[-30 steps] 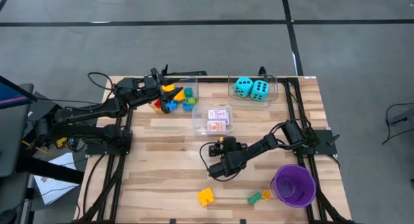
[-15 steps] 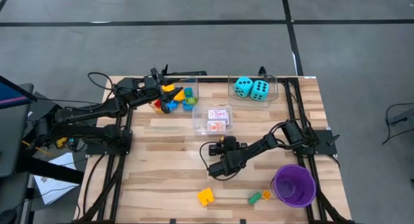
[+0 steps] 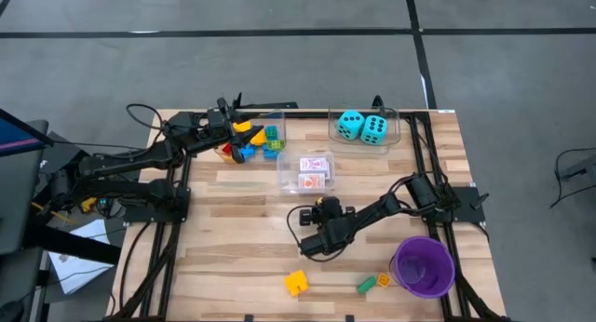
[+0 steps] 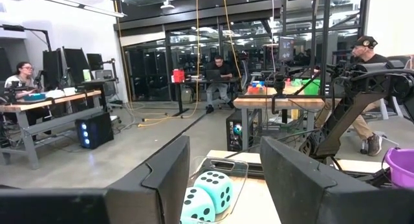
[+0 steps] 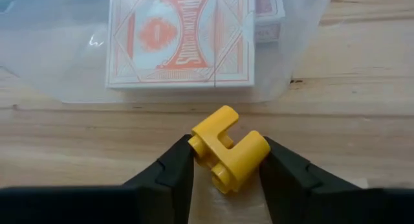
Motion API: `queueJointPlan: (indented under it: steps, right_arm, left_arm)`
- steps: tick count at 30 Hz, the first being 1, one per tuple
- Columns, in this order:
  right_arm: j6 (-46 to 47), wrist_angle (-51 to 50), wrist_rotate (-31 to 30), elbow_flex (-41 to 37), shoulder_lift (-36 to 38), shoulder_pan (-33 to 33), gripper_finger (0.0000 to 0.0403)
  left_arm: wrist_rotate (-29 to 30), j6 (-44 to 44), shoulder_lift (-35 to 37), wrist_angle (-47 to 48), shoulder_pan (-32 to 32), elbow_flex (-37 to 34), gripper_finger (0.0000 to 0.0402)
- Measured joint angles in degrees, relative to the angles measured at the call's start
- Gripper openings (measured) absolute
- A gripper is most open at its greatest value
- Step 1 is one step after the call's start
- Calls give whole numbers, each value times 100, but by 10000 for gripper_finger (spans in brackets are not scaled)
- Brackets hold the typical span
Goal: Pick & Place Toys
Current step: Put the yellow game piece into the top left transparent bin
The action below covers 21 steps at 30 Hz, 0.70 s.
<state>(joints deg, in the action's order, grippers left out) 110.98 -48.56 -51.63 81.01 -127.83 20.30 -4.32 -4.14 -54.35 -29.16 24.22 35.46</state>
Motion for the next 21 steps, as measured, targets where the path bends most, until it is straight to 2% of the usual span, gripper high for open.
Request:
queueJointPlan:
  steps: [6,12,16,21]
  right_arm:
    - [2,21,25,0,2,163,145]
    - [136,29,78,10,46,481,136]
    - [135,-484,66,223,182,770,137]
    - [155,-1089,-459,312,802,1165,137]
  left_arm:
    - [-1,-2,0,10,-1,0,182]
    - [0,-2,-2,43,1,1,182]
    - [-1,-4,-2,76,-1,0,182]
    - [-2,-7,-2,95,1,-1,182]
